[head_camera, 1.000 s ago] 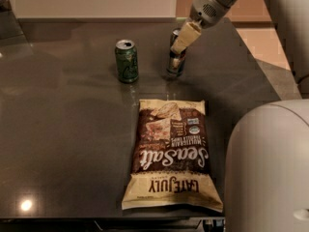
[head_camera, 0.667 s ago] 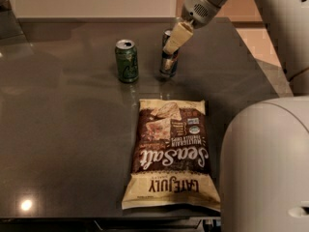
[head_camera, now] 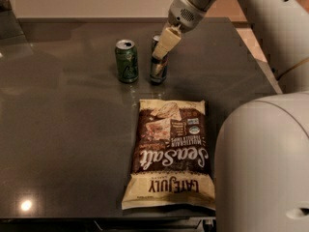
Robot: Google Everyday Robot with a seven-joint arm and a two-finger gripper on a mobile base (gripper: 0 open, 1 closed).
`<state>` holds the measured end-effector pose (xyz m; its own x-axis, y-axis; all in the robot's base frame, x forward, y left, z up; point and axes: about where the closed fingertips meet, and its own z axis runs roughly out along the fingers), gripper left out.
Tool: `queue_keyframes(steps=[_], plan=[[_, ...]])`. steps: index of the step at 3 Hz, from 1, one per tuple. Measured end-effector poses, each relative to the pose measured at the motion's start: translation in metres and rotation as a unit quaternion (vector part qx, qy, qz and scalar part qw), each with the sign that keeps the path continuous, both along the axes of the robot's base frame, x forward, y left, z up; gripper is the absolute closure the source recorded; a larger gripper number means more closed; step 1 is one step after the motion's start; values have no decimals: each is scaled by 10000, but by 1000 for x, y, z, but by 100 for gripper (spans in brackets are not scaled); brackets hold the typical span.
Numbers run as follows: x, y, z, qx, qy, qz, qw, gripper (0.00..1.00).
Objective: Move redbull can near green can
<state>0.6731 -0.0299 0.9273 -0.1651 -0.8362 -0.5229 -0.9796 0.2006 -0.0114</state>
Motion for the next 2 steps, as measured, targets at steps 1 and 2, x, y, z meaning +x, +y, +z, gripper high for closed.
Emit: queue_keyframes(steps=[1, 2], plan=[[-3, 10, -4, -53, 8, 115, 9999, 85], [-6, 18, -6, -83, 7, 199, 9998, 62]])
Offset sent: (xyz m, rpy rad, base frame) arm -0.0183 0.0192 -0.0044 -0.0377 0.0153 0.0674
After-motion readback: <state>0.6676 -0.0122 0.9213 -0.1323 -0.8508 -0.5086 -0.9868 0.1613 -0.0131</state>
